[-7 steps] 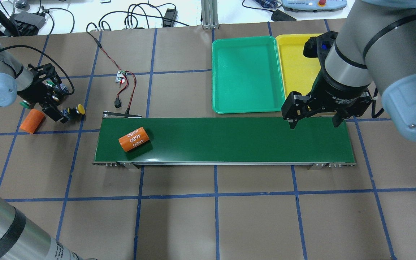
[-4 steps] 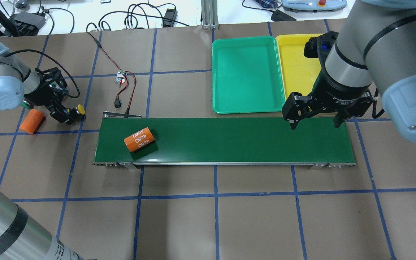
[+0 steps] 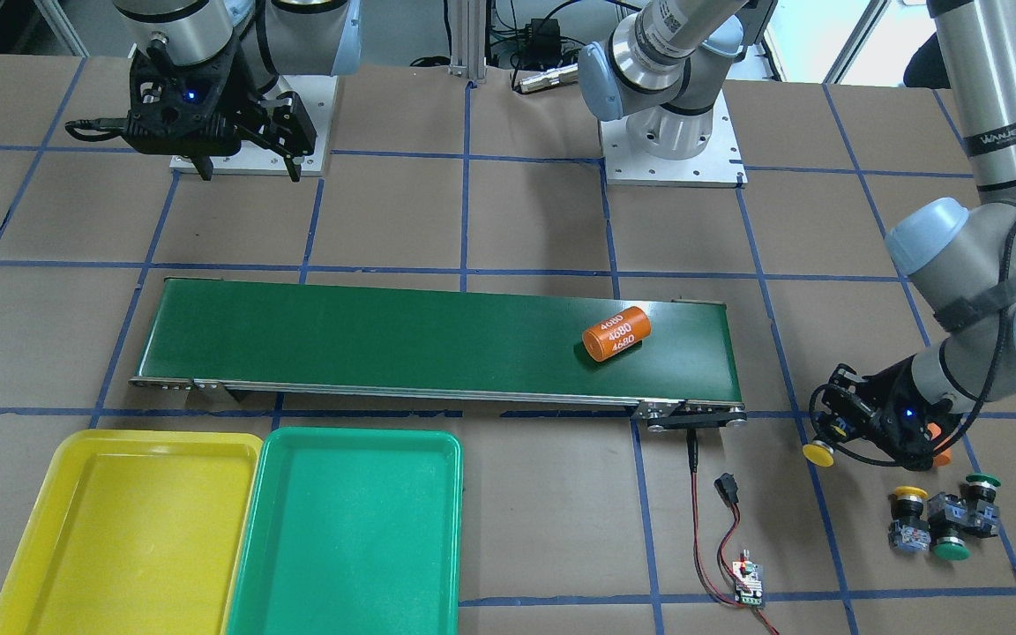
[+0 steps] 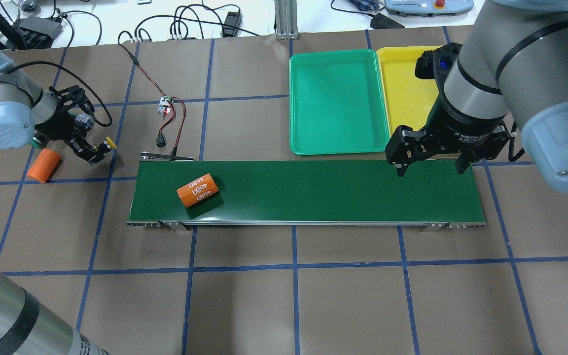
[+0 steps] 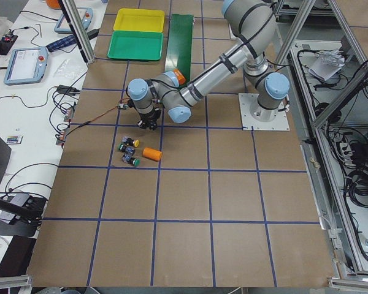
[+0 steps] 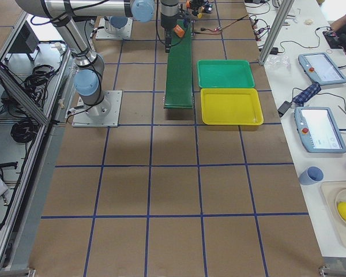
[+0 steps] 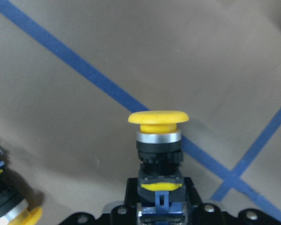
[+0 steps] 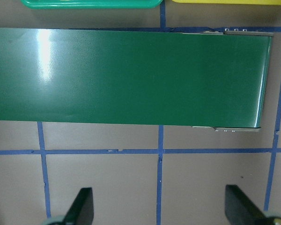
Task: Sort buttons by color to trays
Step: 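Move the left gripper to the yellow-topped button and grasp it, then carry the yellow-topped button onto the belt and release it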
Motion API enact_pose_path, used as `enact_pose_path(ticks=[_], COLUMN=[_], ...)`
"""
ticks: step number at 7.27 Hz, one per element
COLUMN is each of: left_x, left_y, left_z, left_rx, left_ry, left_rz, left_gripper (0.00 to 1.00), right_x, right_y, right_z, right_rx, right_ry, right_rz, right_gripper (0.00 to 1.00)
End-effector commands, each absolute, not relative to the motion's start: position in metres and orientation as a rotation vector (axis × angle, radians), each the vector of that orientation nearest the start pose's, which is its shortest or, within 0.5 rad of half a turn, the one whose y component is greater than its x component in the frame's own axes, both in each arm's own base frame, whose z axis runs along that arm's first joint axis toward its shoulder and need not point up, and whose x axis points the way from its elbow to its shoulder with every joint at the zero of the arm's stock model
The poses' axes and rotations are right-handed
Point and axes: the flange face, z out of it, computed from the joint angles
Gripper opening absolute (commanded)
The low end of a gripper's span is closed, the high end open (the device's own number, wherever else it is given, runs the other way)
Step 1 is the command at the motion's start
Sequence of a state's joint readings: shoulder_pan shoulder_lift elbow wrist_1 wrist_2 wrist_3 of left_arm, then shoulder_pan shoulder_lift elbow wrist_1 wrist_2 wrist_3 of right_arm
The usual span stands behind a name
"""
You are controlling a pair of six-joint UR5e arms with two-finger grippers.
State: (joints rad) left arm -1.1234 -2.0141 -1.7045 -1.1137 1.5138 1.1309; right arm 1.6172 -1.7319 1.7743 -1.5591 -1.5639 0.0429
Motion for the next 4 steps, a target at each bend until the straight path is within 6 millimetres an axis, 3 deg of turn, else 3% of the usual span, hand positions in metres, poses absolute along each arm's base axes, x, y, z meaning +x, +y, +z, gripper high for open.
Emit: enact_pose_path(ticks=[1,3,4], left_x=[0.088,0.054,0.019], left_y=[-0.571,-0.555,-0.550], left_z=[0.253,0.289,0.303], left_rx=[0.706,0.369,0.263], left_ry=[3.173,3.226,3.218], left_rz=[0.108,0.146,0.151], left_gripper=[0.00,0.00,0.00], right_x=[0.153,0.153,0.153], right_y=[-0.411,-0.411,-0.411], right_z=[0.460,0.460,0.460], right_rx=[-0.005,-0.004,-0.005], right_ry=[3.135,3.135,3.137], right_rz=[0.085,0.085,0.085], right_gripper=[1.00,1.00,1.00])
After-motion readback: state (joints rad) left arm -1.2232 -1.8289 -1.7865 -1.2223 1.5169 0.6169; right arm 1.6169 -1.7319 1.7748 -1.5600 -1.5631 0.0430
